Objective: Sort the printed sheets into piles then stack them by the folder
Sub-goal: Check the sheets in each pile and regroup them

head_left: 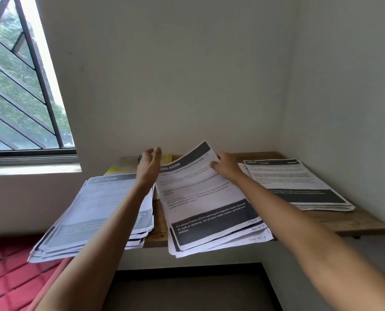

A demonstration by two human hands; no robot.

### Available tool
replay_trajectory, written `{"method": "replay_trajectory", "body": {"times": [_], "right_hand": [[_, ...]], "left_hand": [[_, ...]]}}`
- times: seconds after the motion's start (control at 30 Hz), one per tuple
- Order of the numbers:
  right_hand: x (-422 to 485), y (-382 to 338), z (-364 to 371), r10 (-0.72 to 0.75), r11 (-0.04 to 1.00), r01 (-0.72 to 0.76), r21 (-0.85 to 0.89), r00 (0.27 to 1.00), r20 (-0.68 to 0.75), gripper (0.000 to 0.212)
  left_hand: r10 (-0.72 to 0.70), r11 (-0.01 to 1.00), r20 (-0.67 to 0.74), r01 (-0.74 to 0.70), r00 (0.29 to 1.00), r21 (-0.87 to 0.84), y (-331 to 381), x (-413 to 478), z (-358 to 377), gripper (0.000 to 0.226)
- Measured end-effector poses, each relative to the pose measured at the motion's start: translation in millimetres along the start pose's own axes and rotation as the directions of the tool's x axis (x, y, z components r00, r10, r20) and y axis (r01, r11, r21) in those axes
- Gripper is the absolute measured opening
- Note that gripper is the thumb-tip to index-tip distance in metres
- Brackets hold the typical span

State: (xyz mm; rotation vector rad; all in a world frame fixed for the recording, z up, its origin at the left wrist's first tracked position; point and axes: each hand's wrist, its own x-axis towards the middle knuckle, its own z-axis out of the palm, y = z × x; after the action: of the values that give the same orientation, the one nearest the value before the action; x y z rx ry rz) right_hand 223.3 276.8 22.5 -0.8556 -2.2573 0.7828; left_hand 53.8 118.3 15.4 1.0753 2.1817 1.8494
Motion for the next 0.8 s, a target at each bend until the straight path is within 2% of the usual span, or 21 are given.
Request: {"method": "replay_trajectory", "body": {"times": [0.13,0.27,0.37,0.43,0.53,0.67,0.8], "right_hand": [[-6.6,10.1,12.8,-0.013,0.992,0.021,-0.126,0.998,0.068,0.024],[-9.3,25.9,15.5,-0.036,0.988,0.054,-0.148,0.991,0.126,0.029],[-4.9,35.7,7.1,0.009,0.989,0.015,-0.149,0.987,0.158,0.034],[-4.9,39.9,-1.9,0.035,0.973,0.012,-0.230,0.979,0.199,0.046],[-6.8,46.9,-10.1,0.049,0.969,0.007,-0.246,0.974,0.220,0.061],[-6.9,54.6,-11.0,0.047,0.978,-0.001,-0.209,0.975,0.216,0.066],[-0.4,59.1,-7.0,0.029,0.971,0.020,-0.239,0.979,0.200,0.060]], "left_hand": [[0.112,0.940,0.114,-0.143,0.987,0.310,-4.1,0.0,13.6,0.057],[0.070,0.803,0.363,-0.268,0.929,0.532,-16.2,-0.8,32.1,0.061],[0.045,0.740,0.454,-0.335,0.890,0.583,-23.5,-3.8,43.3,0.065],[0.006,0.699,0.484,-0.349,0.875,0.624,-25.7,-7.2,47.5,0.070],[-0.057,0.618,0.515,-0.375,0.855,0.691,-27.6,-13.3,51.8,0.078],[-0.096,0.602,0.535,-0.379,0.839,0.702,-27.6,-16.7,53.9,0.079],[-0.088,0.602,0.543,-0.390,0.835,0.697,-28.5,-19.2,53.8,0.076]]}}
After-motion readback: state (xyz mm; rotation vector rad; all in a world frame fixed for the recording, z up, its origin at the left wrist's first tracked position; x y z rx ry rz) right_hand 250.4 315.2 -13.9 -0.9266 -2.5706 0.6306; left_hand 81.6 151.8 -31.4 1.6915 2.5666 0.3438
